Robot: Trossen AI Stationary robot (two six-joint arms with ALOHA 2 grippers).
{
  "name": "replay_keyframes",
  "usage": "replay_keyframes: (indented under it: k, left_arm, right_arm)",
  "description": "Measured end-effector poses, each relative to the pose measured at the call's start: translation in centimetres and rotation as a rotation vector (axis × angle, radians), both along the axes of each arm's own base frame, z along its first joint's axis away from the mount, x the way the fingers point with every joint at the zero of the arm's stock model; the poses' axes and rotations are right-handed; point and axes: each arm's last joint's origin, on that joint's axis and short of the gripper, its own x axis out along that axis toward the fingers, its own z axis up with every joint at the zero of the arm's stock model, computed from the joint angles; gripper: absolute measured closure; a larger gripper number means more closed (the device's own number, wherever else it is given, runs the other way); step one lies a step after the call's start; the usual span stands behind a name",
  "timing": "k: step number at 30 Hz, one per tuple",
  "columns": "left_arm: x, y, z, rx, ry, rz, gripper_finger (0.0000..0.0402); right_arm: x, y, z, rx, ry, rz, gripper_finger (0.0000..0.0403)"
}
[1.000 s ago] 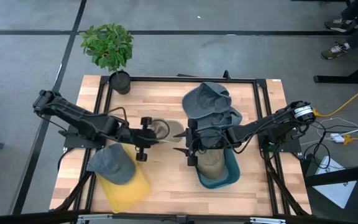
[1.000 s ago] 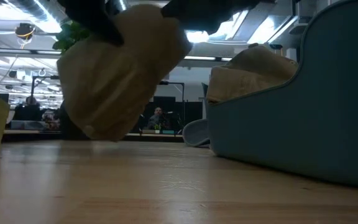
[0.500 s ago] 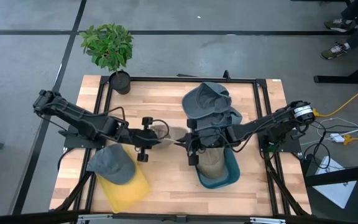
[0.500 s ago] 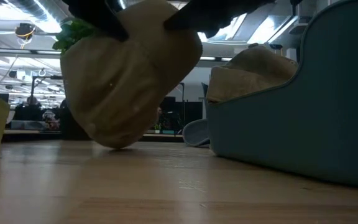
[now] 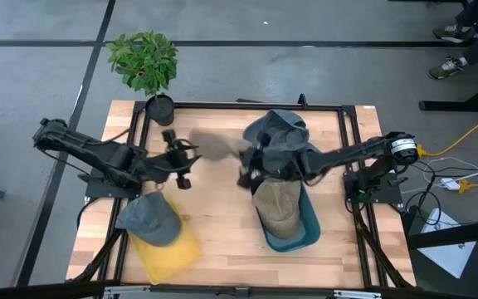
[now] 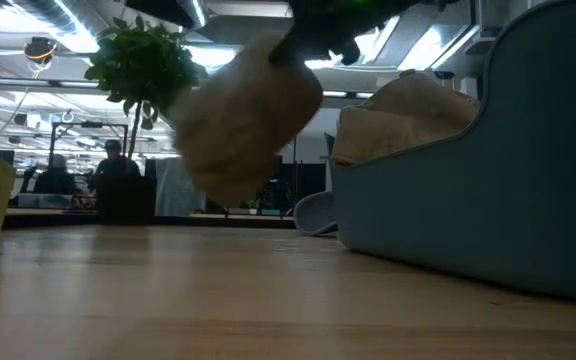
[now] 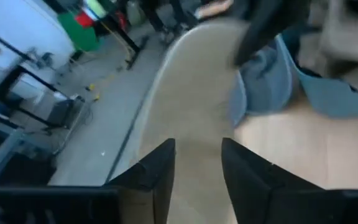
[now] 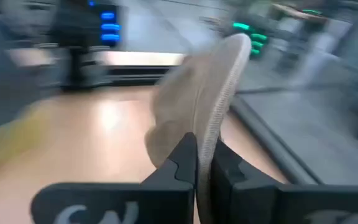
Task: Pick & Place hat
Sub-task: Put the brown cap into the blue bin
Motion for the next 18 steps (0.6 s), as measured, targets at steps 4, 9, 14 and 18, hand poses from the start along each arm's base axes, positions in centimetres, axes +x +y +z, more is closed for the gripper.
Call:
replay_keyframes:
  k: [4,9,14,18]
  left_arm:
    - [-1.9,0.4,1.3,-0.054,-0.099,0.021,0.026]
    - [-2.9,0.1,1.6,-0.197,-0.158,-0.012,0.0257]
    - [-2.7,-0.5,1.0,-0.257,-0.109,-0.065,0.026]
    - [-2.2,-0.9,0.6,-0.255,-0.087,-0.073,0.0263]
  right_arm:
    - [-0.3,-1.3,1.5,-0.082,0.015,-0.297,0.0389]
    - [-0.9,-2.1,1.7,-0.188,0.036,-0.594,0.0389]
    - [0.4,-2.0,1.4,0.048,0.024,0.025,0.0387]
    - [0.7,-2.4,1.3,0.201,0.002,0.227,0.0387]
